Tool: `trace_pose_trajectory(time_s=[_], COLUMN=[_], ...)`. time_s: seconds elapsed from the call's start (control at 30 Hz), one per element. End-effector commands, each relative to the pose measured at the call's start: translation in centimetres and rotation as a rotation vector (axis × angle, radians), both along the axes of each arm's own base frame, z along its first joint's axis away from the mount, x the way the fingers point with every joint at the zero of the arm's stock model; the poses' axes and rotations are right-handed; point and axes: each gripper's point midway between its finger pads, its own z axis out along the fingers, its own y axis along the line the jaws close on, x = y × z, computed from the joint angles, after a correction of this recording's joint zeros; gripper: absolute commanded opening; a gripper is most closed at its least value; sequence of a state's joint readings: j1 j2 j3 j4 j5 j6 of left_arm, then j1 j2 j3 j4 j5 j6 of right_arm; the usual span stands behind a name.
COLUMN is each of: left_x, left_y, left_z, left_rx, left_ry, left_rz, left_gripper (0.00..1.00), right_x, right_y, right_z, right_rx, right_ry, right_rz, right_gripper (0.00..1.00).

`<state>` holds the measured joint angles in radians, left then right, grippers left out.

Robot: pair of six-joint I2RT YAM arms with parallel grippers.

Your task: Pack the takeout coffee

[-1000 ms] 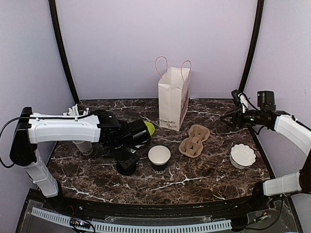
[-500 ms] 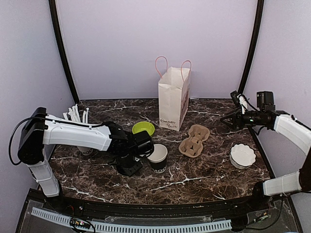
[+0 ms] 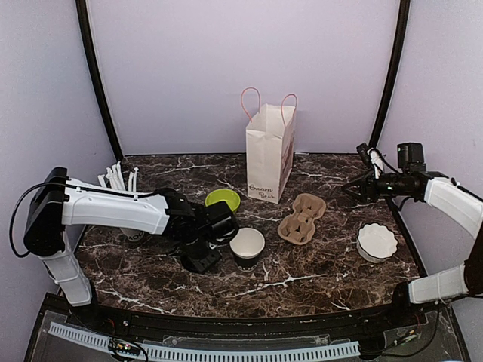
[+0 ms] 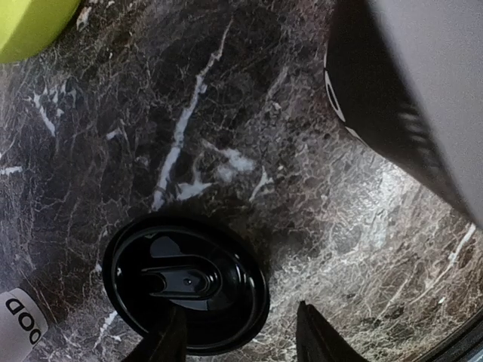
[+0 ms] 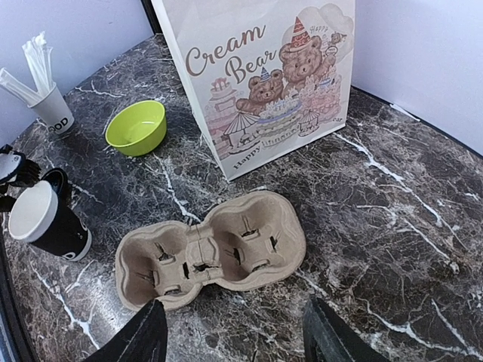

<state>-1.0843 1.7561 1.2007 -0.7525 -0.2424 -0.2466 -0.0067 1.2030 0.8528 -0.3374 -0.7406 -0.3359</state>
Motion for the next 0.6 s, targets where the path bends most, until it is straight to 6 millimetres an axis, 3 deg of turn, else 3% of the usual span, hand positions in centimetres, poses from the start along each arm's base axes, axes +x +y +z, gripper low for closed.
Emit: trace_pose_trajectory(time_s=[0.0,0.17,0.43,0.57], left_x=[-0.2,-1.2,-2.8,-2.8], left_y=[-0.3,-0.2,1.5,1.5], left_z=[3.3,4.4,1.7,1.1], left_rx=[-0.102,-0.2,-0.155,-0.156], left_ry=[-0.034,-0.031,0.022,0.015], left_rz=[-0.001,-0.008,-0.005,-0.012], left_gripper=[0.53,0.51,0.3,0.36], right_x=[0.5,0.5,0.4,0.4], right_y=[0.2,0.2,0.3,0.3], right_z=[0.9,0.9,0.8,0.8], right_rx=[0.005,0.004,0.008,0.01], right_ry=[-0.028,-0.03,-0.025,-0.019], right_rz=[0.013,0.013,0.021,0.023], right_gripper=[0.62,0.62,0.61,0.61])
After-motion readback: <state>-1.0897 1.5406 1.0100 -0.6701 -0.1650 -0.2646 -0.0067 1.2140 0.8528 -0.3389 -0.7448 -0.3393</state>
